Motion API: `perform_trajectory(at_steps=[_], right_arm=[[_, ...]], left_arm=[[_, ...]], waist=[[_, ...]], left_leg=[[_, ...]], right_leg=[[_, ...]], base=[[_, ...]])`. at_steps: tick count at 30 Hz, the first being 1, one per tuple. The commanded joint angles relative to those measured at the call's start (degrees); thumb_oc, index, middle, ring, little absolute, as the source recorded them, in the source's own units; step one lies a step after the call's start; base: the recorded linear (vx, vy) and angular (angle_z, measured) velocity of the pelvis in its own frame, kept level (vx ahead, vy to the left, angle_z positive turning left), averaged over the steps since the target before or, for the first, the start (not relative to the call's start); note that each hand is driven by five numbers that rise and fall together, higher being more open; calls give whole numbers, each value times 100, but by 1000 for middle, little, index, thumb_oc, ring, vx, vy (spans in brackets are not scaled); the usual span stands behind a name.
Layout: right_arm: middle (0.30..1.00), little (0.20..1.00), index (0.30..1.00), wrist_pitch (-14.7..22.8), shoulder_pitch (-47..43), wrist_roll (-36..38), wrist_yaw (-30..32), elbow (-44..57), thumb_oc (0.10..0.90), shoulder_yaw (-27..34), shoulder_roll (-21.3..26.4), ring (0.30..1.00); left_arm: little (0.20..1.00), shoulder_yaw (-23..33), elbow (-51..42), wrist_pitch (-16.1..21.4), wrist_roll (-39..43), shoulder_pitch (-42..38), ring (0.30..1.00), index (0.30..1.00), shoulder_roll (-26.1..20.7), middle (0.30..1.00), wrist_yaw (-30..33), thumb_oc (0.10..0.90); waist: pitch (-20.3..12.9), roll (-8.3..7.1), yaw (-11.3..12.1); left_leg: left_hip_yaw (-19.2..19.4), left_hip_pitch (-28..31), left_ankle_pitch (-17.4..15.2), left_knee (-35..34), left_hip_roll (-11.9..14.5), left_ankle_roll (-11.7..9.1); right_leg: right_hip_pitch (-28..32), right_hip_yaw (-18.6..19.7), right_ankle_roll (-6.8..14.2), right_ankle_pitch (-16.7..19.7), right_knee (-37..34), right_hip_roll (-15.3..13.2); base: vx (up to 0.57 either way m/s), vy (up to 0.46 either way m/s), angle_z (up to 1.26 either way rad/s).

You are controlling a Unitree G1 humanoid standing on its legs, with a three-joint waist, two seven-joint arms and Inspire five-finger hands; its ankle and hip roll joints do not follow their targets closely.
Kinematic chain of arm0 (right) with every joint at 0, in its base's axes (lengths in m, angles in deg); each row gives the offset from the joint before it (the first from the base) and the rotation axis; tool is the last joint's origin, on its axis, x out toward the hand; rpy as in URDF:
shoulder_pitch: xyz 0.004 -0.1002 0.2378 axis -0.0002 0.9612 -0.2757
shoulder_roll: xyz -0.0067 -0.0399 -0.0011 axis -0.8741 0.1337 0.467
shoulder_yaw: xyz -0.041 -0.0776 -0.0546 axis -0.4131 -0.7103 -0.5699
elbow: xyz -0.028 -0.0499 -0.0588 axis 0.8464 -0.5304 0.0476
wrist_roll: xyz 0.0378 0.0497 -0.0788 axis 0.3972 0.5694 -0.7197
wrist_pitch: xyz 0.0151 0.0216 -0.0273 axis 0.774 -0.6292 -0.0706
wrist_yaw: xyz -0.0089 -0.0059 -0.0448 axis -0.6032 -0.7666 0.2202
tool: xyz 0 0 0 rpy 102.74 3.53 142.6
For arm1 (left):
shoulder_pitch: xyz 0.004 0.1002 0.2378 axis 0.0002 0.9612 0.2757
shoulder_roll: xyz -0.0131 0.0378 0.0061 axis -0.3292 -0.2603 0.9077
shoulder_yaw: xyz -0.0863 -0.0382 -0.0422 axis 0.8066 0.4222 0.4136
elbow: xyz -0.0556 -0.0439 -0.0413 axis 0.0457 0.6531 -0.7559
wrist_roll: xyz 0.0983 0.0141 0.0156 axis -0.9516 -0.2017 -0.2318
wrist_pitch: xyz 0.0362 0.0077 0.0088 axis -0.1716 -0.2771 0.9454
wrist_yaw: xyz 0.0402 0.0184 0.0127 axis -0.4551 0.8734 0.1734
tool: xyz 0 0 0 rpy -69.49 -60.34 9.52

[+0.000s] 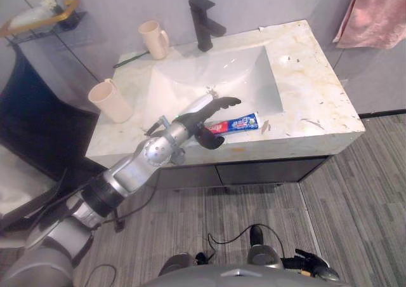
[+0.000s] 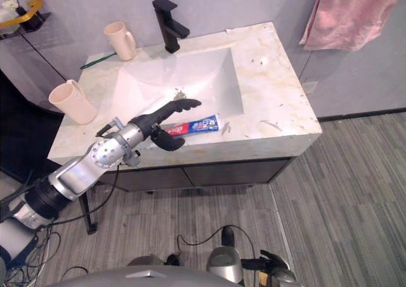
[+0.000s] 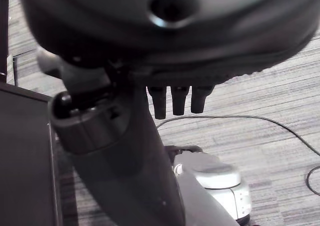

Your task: Organize the bathroom.

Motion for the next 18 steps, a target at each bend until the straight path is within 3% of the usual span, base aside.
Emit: perform_trajectory(at_steps=[1,18], right_arm=[[900,900,900,-6,-133,-57,24,-37,800,-117,229,900],[900,900,900,-68,-129,-45,33,-50,800,-131,222,900]], left_arm=[[900,399,14,154,-455,-821,900,900,-402,900,-12,800],[900,468,22,-1,-696,-726,900,900,-579,900,-262,800]], waist=[[-67,11,-5],[-72,-39,110]], left_leg=[[-104,-517,-254,360,72,-16],[-173,-570,-249,367,15,-24]], right_leg=[[496,-587,254,-1100,264,357],[539,-655,266,-1099,280,347]], base=[[-5,17,15],[-5,7,3]])
